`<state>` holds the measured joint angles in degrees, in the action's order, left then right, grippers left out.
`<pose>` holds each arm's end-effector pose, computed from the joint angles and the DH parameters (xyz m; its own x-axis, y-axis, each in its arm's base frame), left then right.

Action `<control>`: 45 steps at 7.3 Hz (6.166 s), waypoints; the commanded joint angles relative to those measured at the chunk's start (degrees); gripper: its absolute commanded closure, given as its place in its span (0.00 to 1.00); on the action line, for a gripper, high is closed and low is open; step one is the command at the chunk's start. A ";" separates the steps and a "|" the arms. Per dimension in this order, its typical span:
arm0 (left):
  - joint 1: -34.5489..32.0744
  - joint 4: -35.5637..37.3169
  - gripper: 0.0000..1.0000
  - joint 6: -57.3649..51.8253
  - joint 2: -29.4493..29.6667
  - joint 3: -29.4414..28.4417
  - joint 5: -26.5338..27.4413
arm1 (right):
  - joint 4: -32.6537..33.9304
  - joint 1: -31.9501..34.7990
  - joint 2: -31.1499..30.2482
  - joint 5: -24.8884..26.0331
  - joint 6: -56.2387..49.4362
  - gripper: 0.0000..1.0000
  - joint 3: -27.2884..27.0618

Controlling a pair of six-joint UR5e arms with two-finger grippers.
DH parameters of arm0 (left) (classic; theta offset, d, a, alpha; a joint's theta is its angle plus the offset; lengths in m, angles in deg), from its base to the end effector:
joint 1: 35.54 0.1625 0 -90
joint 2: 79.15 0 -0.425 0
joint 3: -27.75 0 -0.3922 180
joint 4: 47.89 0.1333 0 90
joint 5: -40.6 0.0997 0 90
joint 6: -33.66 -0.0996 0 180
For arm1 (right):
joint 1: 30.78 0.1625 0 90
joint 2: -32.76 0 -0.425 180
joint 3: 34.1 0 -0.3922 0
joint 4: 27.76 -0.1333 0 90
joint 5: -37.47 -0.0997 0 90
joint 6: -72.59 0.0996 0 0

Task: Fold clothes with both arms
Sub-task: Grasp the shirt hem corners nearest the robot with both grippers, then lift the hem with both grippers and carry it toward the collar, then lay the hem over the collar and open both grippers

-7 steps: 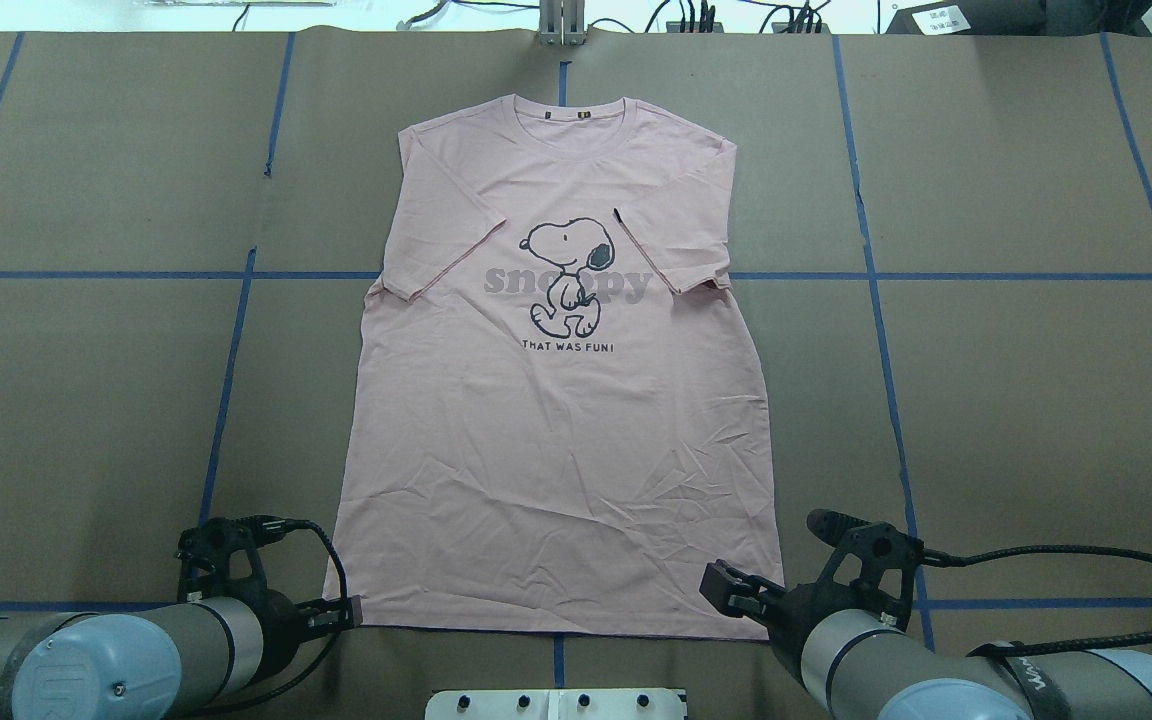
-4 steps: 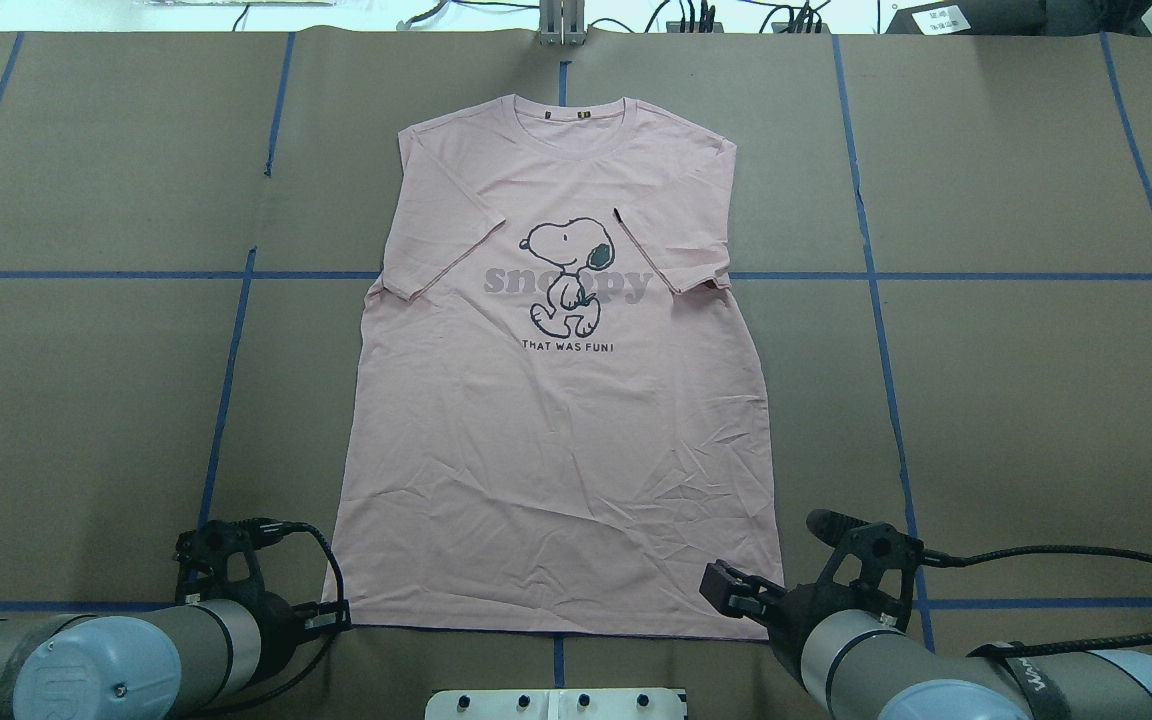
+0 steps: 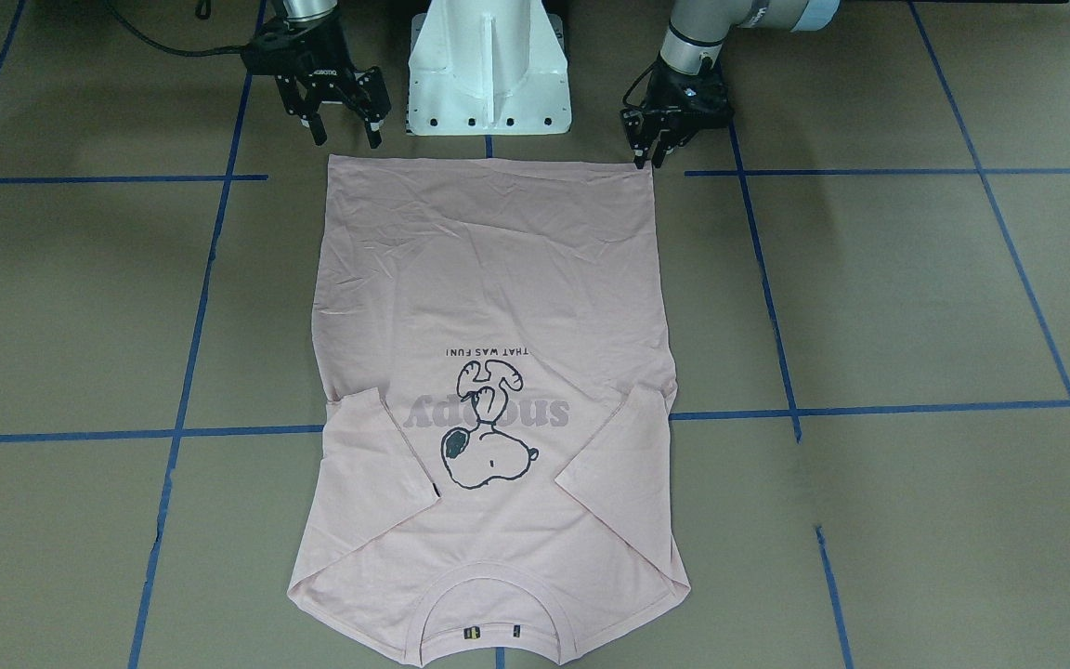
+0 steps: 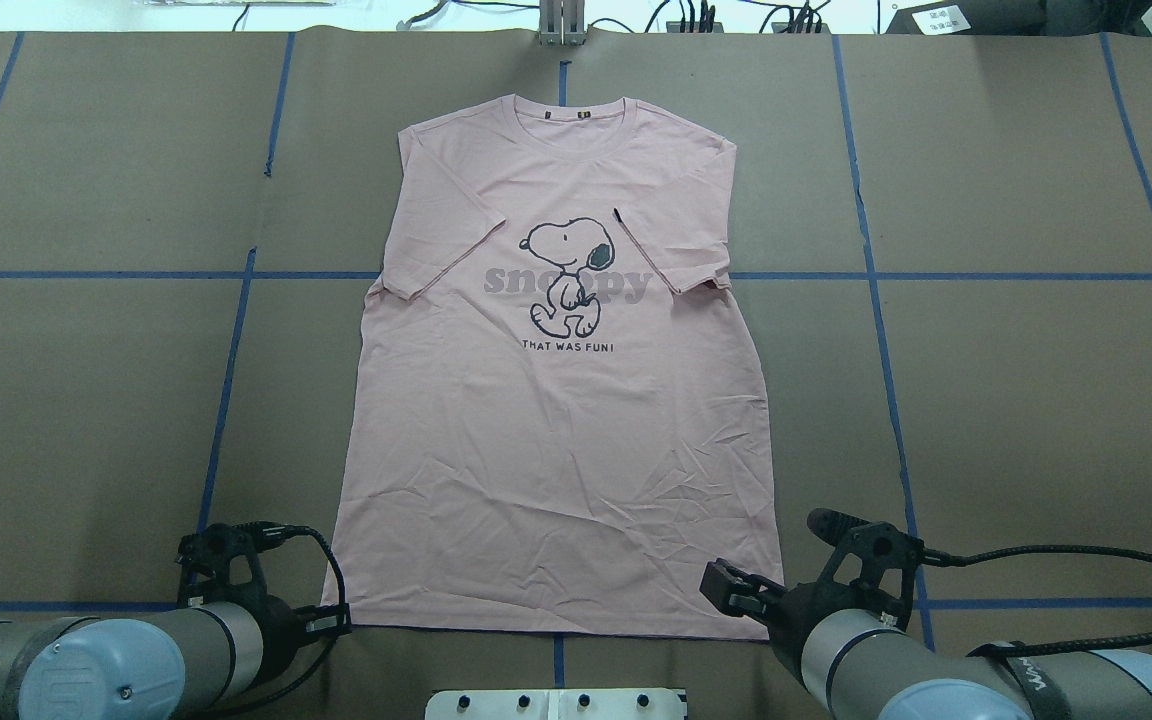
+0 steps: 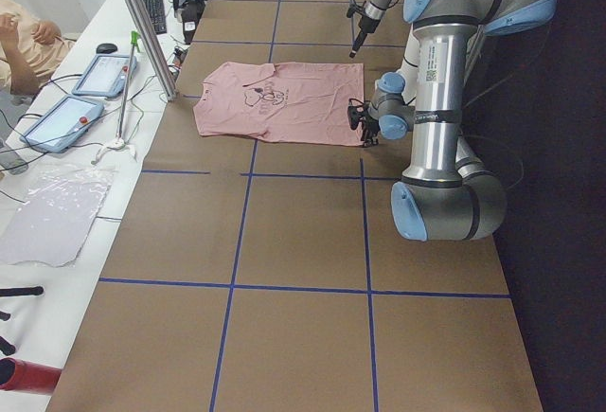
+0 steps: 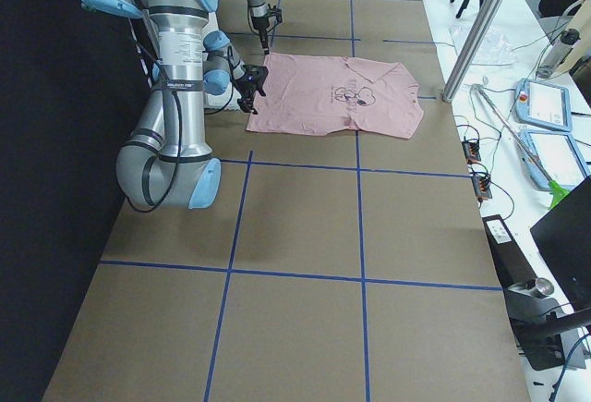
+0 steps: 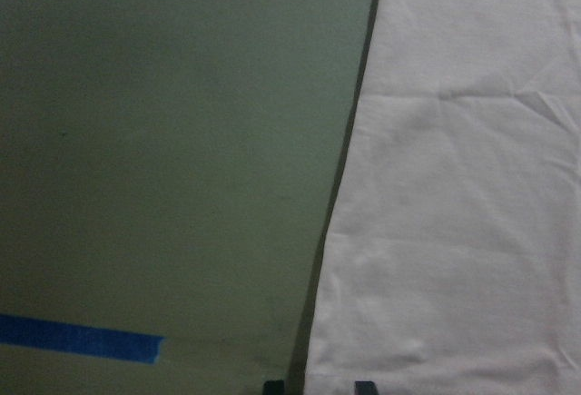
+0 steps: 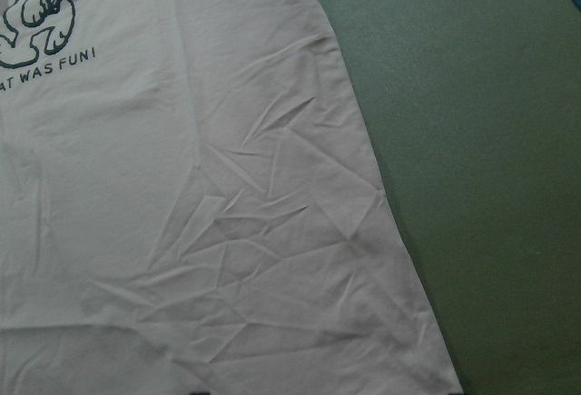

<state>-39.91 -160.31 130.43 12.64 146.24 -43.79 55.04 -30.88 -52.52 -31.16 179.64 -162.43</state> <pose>0.4789 -0.1801 0.3703 0.5819 -0.1621 -0.7969 0.2235 0.9741 -0.0349 -0.4569 -0.1688 0.3010 0.5297 0.2721 0.8034 -0.4538 0.8911 -0.0027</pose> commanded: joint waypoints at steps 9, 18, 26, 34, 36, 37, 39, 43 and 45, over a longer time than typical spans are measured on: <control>0.15 0.00 1.00 -0.44 0.50 0.60 -0.08 | 0.26 -4.64 -3.75 0.08 15.88 0.59 3.08; 0.23 -0.17 1.00 -0.09 0.67 0.86 -0.08 | 0.70 -5.70 -2.87 0.16 17.23 0.57 5.97; 0.15 -0.17 1.00 -0.09 1.11 1.21 -0.08 | 0.61 -4.74 -1.82 0.17 16.36 1.00 6.16; -5.62 38.63 1.00 -1.67 15.03 37.06 -17.72 | 34.43 2.27 4.74 -15.63 -0.59 1.00 -30.67; -8.53 38.67 1.00 -8.74 16.66 31.31 -17.57 | 36.03 6.32 6.52 -15.66 -8.29 1.00 -27.71; -12.99 38.67 1.00 -14.01 18.41 26.22 -17.57 | 36.21 10.95 12.27 -15.83 -14.26 1.00 -21.86; -21.87 38.50 1.00 -21.42 21.49 17.78 -17.74 | 35.51 22.11 23.01 -16.01 -21.67 1.00 -4.38; -35.26 37.63 1.00 -34.53 25.45 5.73 -18.01 | 26.43 31.46 26.13 -15.92 -24.78 1.00 6.28; -37.98 30.46 1.00 -36.91 26.51 -2.70 -18.01 | 16.38 34.80 26.22 -15.92 -27.40 1.00 16.48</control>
<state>-76.08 -125.59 95.12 38.59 148.69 -61.79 77.03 1.75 -26.42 -47.09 154.05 -151.86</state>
